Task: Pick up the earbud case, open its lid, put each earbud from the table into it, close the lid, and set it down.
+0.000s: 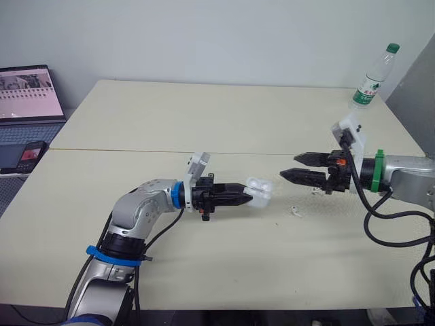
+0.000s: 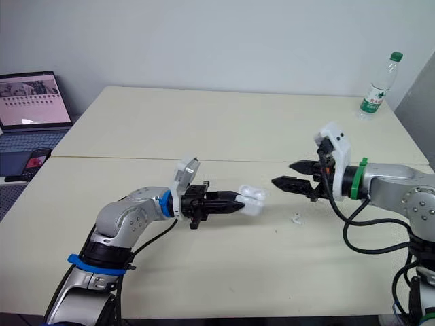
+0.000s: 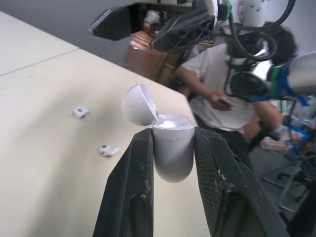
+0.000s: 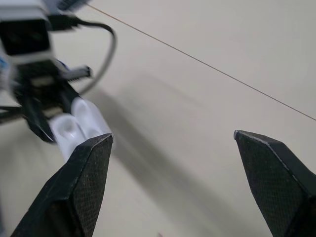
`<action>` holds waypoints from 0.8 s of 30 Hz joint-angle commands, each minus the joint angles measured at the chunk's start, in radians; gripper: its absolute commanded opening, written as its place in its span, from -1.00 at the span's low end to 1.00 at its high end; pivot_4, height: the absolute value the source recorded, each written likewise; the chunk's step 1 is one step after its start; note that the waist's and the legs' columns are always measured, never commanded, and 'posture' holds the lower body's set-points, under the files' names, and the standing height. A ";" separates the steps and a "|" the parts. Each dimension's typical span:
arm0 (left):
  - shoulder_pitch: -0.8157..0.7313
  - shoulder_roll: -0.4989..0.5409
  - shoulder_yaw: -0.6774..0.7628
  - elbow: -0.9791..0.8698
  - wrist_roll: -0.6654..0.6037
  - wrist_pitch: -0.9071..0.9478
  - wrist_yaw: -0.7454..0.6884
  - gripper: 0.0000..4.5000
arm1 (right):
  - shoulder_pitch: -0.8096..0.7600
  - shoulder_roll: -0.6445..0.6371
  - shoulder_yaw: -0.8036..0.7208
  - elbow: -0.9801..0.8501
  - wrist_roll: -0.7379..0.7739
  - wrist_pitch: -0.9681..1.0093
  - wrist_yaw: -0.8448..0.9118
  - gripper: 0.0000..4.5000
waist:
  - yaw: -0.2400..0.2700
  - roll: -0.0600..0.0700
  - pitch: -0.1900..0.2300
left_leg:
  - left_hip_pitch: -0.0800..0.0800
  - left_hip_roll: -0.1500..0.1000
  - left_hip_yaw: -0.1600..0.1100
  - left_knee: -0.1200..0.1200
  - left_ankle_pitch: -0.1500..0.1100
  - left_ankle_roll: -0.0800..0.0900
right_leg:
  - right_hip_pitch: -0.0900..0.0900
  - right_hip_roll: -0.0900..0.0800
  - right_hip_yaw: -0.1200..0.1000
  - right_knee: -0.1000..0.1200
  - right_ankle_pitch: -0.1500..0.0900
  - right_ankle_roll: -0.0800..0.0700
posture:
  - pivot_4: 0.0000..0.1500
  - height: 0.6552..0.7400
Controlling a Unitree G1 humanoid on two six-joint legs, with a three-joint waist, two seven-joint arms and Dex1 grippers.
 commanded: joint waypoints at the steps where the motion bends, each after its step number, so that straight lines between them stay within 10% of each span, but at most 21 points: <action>1: 0.022 0.015 0.056 -0.018 0.005 -0.046 0.030 -0.63 | 0.014 -0.044 0.065 0.011 -0.114 -0.026 0.013 0.82 | -0.002 0.000 0.000 | 0.000 0.000 0.000 0.000 0.000 0.000 | 0.000 0.000 0.000 0.000 0.000 0.000 | 1.00 0.91; 24: 0.151 0.071 0.099 -0.112 0.098 -0.223 0.122 -0.63 | -0.086 0.071 0.447 -0.110 -0.404 0.263 -0.077 0.82 | -0.001 0.000 0.000 | 0.000 0.000 0.001 0.001 0.000 0.000 | -0.001 -0.003 0.000 0.001 0.000 0.000 | 1.00 0.91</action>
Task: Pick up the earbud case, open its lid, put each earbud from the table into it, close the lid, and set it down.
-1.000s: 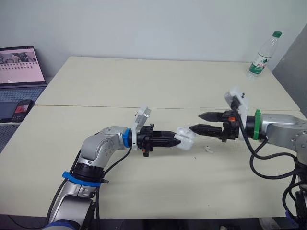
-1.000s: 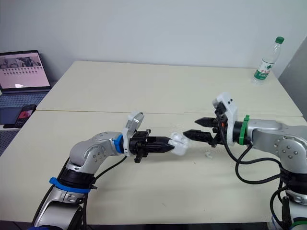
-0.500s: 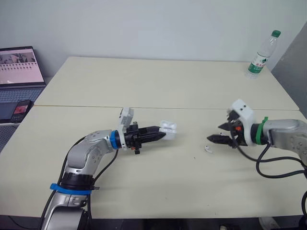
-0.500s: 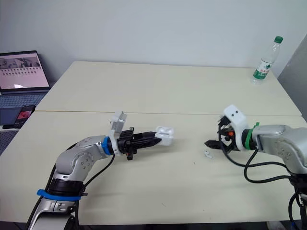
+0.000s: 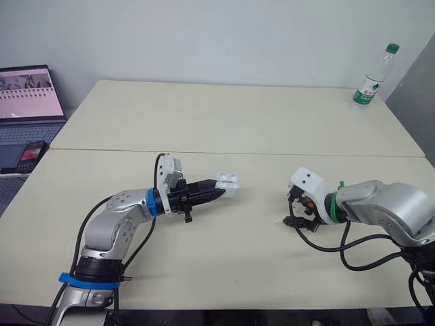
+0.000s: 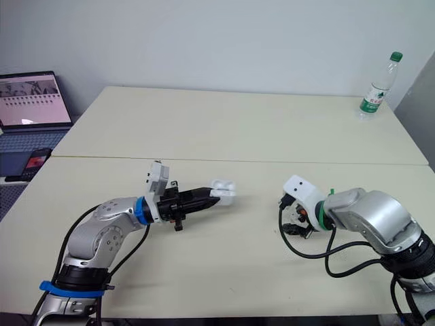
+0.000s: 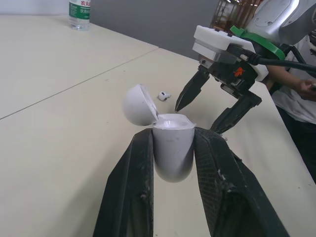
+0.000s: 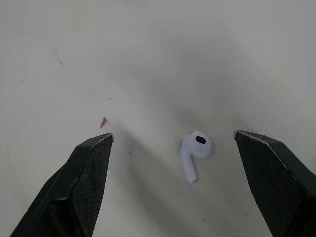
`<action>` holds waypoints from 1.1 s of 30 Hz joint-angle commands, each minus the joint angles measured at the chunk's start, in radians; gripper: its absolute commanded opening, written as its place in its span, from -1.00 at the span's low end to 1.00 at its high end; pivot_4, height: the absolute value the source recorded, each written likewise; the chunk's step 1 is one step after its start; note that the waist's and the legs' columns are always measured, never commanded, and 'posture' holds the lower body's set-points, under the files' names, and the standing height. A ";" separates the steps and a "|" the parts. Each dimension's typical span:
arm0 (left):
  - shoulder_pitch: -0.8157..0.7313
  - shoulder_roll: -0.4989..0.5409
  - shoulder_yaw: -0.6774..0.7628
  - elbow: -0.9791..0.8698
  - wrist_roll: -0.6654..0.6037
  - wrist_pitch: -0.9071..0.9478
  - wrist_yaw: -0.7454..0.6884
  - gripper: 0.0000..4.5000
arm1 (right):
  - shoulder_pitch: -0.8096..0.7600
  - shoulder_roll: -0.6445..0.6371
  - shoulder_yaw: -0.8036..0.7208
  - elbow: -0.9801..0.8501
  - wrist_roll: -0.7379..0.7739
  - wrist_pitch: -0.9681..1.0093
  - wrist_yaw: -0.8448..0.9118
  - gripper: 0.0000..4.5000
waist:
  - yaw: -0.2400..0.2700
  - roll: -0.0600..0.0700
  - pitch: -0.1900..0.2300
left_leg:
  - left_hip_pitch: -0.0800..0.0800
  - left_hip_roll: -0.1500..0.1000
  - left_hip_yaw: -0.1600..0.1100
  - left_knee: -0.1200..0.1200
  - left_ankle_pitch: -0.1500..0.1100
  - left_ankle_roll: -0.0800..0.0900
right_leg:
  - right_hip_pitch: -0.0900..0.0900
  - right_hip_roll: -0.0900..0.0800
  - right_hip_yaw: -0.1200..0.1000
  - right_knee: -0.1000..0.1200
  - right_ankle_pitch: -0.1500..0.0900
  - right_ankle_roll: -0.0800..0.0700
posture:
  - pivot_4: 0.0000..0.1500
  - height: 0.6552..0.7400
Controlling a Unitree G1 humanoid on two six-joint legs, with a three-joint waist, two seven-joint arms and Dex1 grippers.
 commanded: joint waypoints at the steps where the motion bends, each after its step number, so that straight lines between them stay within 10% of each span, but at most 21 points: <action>1: -0.006 0.002 0.005 -0.027 0.007 -0.030 0.006 -0.63 | -0.022 0.013 -0.015 -0.009 -0.024 0.063 -0.015 0.82 | 0.000 0.000 0.000 | 0.000 0.000 0.000 0.000 0.000 0.000 | 0.000 0.000 0.000 0.000 0.000 0.000 | 1.00 0.91; 12: -0.021 -0.021 0.011 -0.007 -0.009 -0.031 0.023 -0.63 | -0.018 0.120 -0.052 0.022 -0.066 0.149 -0.057 0.82 | 0.000 0.000 0.000 | 0.000 0.000 0.000 0.000 0.000 0.000 | 0.000 0.000 0.000 0.000 0.000 0.000 | 1.00 0.91; 25: -0.021 -0.017 0.010 0.000 -0.005 -0.033 0.015 -0.63 | -0.018 0.134 -0.070 0.027 -0.089 0.145 -0.041 -0.83 | -0.001 0.000 0.000 | 0.000 0.000 -0.001 0.000 0.000 0.000 | 0.000 0.002 0.000 0.000 0.000 0.000 | 1.00 0.91; 33: -0.012 -0.022 0.003 -0.011 -0.007 -0.028 0.018 -0.63 | 0.182 -0.334 -0.007 -0.112 -0.149 -0.360 0.343 -0.83 | 0.004 0.001 0.000 | -0.004 -0.002 -0.003 0.000 0.000 0.000 | 0.000 0.001 -0.004 -0.002 0.000 0.001 | 1.00 0.91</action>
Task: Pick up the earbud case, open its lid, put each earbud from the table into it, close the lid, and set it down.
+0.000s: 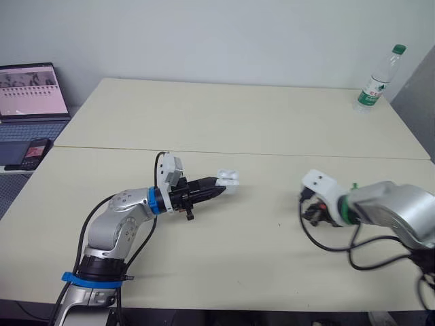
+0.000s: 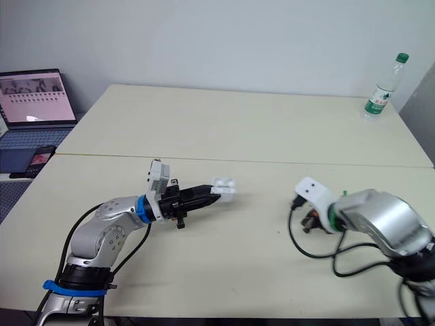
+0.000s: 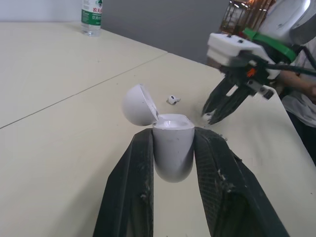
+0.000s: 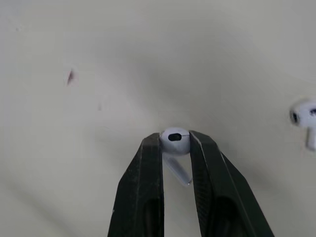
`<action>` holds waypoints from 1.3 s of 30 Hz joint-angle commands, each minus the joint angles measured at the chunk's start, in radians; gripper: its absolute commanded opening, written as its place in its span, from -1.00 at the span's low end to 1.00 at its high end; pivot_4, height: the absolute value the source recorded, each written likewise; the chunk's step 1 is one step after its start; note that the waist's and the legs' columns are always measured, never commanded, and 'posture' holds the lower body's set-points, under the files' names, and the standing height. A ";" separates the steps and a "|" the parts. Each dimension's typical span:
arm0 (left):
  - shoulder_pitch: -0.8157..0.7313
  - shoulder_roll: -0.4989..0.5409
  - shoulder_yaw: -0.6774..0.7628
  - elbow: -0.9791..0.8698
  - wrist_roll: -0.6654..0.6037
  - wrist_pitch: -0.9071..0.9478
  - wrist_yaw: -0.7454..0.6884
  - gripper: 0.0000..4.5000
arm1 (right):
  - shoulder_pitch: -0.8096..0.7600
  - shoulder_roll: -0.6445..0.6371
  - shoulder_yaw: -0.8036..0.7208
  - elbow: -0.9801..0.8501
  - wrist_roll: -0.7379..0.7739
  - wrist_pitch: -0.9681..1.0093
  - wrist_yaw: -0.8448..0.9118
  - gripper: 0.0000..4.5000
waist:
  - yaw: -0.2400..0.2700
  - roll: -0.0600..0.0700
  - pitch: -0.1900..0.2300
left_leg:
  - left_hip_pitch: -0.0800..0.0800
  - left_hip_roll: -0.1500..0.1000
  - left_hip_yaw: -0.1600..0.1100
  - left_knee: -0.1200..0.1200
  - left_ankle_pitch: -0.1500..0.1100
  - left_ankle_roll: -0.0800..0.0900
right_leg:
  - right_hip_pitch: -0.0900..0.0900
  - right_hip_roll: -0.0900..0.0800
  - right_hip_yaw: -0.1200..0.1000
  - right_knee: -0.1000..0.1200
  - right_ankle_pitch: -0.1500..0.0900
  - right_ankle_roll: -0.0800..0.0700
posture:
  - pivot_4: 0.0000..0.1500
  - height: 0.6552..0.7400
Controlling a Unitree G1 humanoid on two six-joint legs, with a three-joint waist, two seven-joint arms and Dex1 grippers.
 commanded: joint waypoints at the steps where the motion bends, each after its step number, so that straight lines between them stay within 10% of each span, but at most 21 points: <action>1: -0.005 -0.006 0.003 -0.025 -0.011 -0.010 -0.001 -0.63 | 0.118 -0.173 0.011 -0.018 -0.100 -0.343 0.202 -0.83 | -0.001 0.000 0.000 | 0.000 0.000 0.000 0.000 0.000 0.000 | 0.000 0.000 0.000 0.000 0.000 0.001 | 1.00 0.91; 15: -0.004 -0.013 -0.004 -0.023 -0.002 -0.015 -0.001 -0.63 | 0.318 -0.303 -0.027 0.289 -0.396 -1.024 0.524 -0.83 | -0.005 0.000 0.000 | 0.011 0.003 0.008 0.000 0.000 0.000 | 0.004 0.000 0.004 0.004 -0.002 0.004 | 1.00 0.91; 17: -0.003 -0.014 -0.004 -0.025 -0.001 -0.016 0.001 -0.63 | 0.316 -0.296 -0.025 0.293 -0.425 -1.029 0.540 -0.83 | -0.004 0.000 0.000 | 0.011 0.003 0.009 0.000 0.000 0.000 | 0.004 0.000 0.004 0.004 -0.001 0.001 | 1.00 0.91; 24: -0.001 -0.014 -0.004 -0.028 -0.001 -0.016 0.001 -0.63 | 0.342 -0.284 -0.061 0.224 -0.452 -0.893 0.539 0.27 | -0.002 0.000 0.000 | 0.011 0.003 0.009 0.000 0.000 0.000 | 0.004 0.000 0.004 0.004 0.000 0.000 | 1.00 0.91; 39: -0.013 -0.014 -0.017 -0.011 0.004 -0.021 -0.010 -0.63 | 0.322 -0.275 -0.012 -0.004 -0.545 -0.640 0.535 0.27 | -0.002 0.000 0.000 | 0.011 0.003 0.009 0.000 0.000 0.000 | 0.004 0.000 0.004 0.004 0.000 0.000 | 1.00 0.91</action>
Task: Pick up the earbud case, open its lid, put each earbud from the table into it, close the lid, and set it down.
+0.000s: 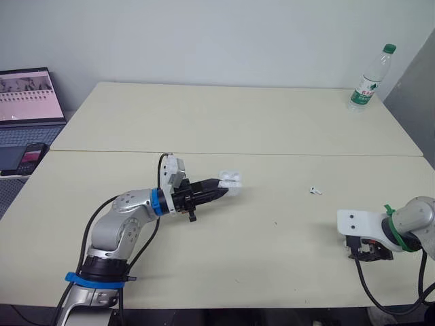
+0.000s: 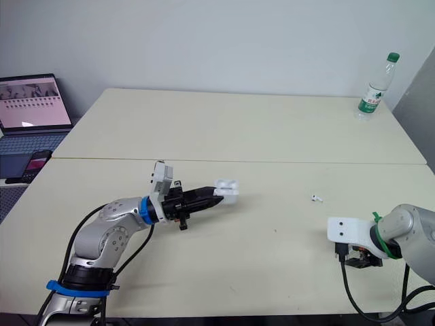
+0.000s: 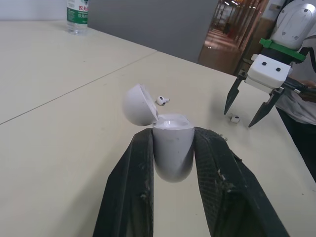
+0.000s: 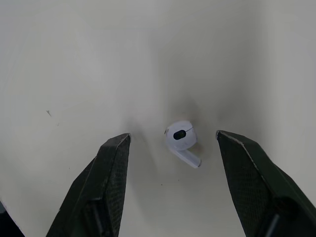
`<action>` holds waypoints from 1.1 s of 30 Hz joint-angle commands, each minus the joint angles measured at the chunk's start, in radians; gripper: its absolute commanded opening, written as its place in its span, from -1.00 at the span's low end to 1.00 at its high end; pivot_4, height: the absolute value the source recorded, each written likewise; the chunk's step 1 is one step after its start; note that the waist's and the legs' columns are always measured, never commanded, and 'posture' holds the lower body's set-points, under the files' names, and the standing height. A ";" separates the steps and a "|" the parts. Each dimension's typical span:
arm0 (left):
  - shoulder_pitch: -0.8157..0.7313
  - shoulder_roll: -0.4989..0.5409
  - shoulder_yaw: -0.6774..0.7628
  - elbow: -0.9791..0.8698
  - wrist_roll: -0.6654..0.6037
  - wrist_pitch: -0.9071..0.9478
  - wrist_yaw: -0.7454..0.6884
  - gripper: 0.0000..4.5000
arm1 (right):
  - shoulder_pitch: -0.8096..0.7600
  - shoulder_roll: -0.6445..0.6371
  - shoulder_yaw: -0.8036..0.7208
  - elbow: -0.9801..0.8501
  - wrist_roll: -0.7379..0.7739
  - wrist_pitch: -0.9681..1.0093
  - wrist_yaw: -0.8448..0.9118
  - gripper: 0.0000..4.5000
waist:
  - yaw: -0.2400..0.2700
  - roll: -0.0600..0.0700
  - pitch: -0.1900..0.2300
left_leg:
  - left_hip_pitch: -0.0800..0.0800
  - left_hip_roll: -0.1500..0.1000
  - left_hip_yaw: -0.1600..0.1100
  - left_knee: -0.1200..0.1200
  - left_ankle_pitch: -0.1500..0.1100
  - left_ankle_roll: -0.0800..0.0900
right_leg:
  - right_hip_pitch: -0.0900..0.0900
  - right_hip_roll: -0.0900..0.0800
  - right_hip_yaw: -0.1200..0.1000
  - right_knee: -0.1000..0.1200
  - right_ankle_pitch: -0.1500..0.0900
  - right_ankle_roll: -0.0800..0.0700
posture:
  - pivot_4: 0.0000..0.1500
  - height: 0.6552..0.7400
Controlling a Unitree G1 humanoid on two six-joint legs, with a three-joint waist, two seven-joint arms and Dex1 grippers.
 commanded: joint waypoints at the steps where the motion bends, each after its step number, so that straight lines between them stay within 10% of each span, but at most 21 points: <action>1: -0.015 -0.004 0.003 -0.010 -0.004 -0.020 -0.007 -0.63 | -0.025 -0.001 0.014 -0.025 -0.032 -0.052 0.030 0.27 | 0.000 0.000 0.000 | 0.000 0.000 0.000 0.000 0.000 0.000 | 0.000 0.000 0.000 0.000 0.000 0.000 | 1.00 0.91; 33: 0.013 -0.009 0.019 -0.036 -0.013 -0.015 0.014 -0.63 | -0.116 0.045 0.063 0.113 -0.221 -0.331 0.222 0.27 | 0.000 0.000 0.000 | 0.001 0.000 0.001 0.000 0.000 0.000 | 0.000 0.000 0.000 0.001 0.001 -0.001 | 1.00 0.91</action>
